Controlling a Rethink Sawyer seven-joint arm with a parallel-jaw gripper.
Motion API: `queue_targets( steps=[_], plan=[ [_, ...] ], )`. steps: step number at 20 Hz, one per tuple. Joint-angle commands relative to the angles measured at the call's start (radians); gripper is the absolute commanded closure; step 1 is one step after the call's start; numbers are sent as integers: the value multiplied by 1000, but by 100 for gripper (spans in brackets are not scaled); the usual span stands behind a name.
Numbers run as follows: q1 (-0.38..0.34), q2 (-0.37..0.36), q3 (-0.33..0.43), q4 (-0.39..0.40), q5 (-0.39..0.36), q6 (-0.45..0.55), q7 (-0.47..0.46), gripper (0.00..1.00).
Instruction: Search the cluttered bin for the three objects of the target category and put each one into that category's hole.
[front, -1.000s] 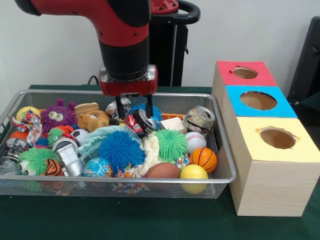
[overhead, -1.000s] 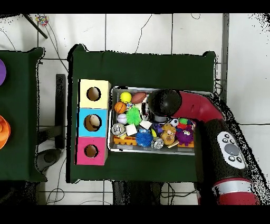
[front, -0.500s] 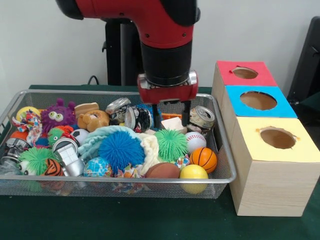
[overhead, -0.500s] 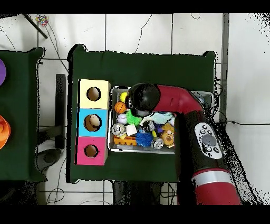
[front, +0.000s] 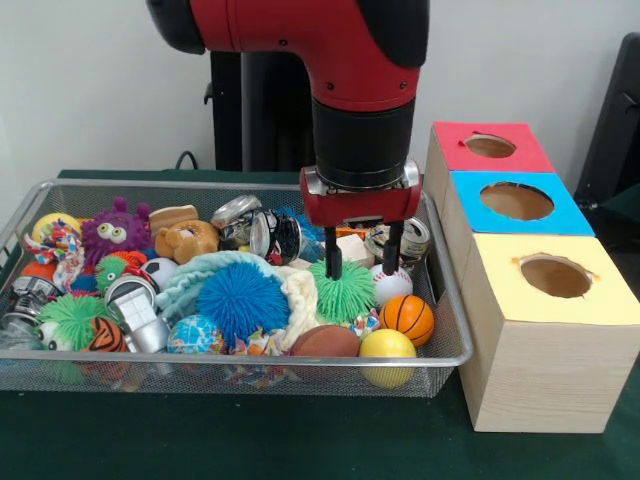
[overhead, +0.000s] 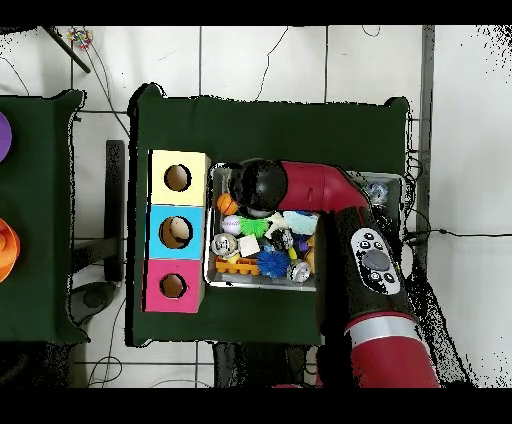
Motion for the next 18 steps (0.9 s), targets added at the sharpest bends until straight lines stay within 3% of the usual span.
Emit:
queue_targets(
  steps=[1, 7, 18],
  plan=[
    [-51, 12, -44, -54, 16, 45, 123, 0],
    [-94, 2, -18, -75, 29, 111, 61, 0],
    [-200, 37, -14, -145, -108, 177, -175, 0]
  ],
)
